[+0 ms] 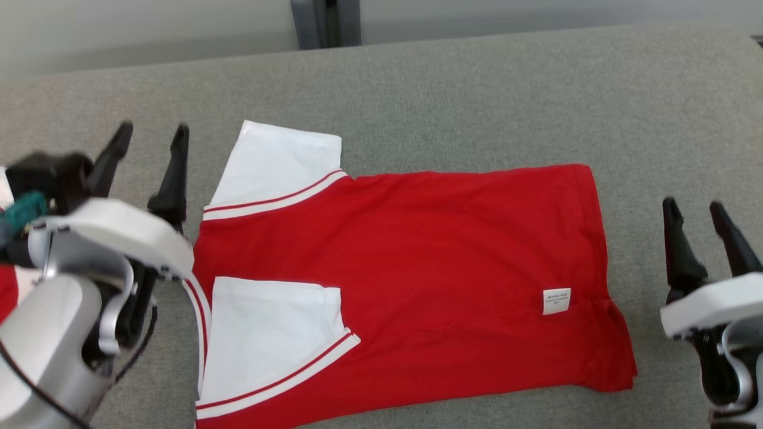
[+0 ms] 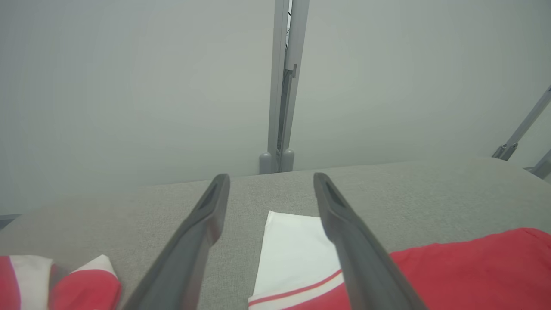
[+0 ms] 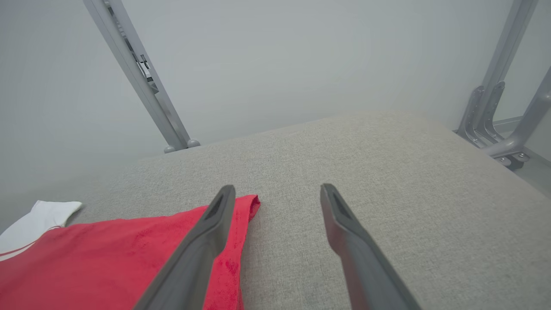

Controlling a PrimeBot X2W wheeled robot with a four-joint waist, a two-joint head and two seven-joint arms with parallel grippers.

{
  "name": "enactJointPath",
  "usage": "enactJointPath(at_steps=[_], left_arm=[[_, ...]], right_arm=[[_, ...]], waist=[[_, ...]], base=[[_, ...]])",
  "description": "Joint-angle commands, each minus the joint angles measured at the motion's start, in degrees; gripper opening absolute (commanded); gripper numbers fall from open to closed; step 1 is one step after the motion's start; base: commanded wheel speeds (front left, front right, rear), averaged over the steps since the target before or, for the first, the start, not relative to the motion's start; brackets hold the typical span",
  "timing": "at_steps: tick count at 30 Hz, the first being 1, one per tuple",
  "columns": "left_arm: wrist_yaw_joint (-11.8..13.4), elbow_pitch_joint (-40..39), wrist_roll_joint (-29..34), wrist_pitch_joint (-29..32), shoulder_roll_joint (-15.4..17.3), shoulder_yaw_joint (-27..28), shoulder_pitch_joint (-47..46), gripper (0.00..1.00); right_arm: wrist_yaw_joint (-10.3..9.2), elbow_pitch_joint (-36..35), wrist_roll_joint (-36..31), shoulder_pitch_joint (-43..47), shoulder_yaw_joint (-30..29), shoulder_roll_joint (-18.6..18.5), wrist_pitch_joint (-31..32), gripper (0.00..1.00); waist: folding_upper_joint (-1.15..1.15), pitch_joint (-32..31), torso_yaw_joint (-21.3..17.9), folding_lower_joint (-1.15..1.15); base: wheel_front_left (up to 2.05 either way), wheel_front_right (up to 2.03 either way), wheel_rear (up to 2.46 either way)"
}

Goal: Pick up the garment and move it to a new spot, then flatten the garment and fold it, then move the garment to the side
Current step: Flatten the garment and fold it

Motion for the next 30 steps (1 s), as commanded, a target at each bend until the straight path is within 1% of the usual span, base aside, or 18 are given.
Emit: enactJointPath(at_steps=[1, 6, 10, 15, 18, 21, 22, 30], left_arm=[[-0.97, 1.33, 0.24, 0.55, -0.25, -0.33, -2.31, 1.0], [-6.5, 10.57, 0.08, 2.54, -2.53, -2.06, -12.74, 1.0], [-11.26, 19.19, 0.1, 4.33, -4.74, -4.34, -19.48, 1.0], [-16.47, 29.46, -0.31, 5.62, -7.5, -6.67, -25.06, 1.0], [-18.92, 34.79, -0.47, 5.89, -8.91, -7.45, -27.72, 1.0], [-20.82, 39.45, -0.01, 5.91, -9.64, -8.22, -30.01, 1.0], [-20.82, 39.45, -0.01, 5.91, -9.64, -8.22, -30.01, 1.0], [-24.12, 49.92, -0.46, 7.85, -11.55, -10.31, -33.6, 1.0]], right_arm=[[-0.02, 0.69, 0.13, -1.72, -0.03, -0.76, -0.23, 1.0], [-0.02, 5.17, 1.0, -9.87, 2.0, -2.73, -0.39, 1.0], [-0.02, 9.42, 2.18, -15.11, 5.21, -4.52, 0.22, 1.0], [-0.02, 14.29, 4.16, -19.61, 9.7, -6.59, 1.88, 1.0], [-0.02, 16.33, 5.44, -21.73, 12.71, -7.75, 2.47, 1.0], [-0.02, 17.8, 6.68, -23.61, 16.05, -8.74, 3.26, 1.0], [-0.02, 17.8, 6.68, -23.61, 16.05, -8.74, 3.26, 1.0], [-0.02, 20.7, 10.11, -26.53, 23.68, -10.51, 4.36, 1.0]], waist=[[0.0, 1.72, -0.5, 0.0], [0.0, 5.89, -0.73, 0.0], [0.0, 8.98, -0.68, 0.0], [0.0, 12.01, -0.57, 0.0], [0.0, 13.7, -0.8, 0.0], [0.0, 15.34, -1.28, 0.0], [0.0, 15.34, -1.28, 0.0], [0.0, 18.31, -2.26, 0.0]], base=[[0.0, 0.0, 0.0], [0.0, 0.0, 0.0], [0.0, 0.0, 0.0], [0.0, 0.0, 0.0], [0.0, 0.0, 0.0], [0.0, 0.0, 0.0], [0.0, 0.0, 0.0], [0.0, 0.0, 0.0]])
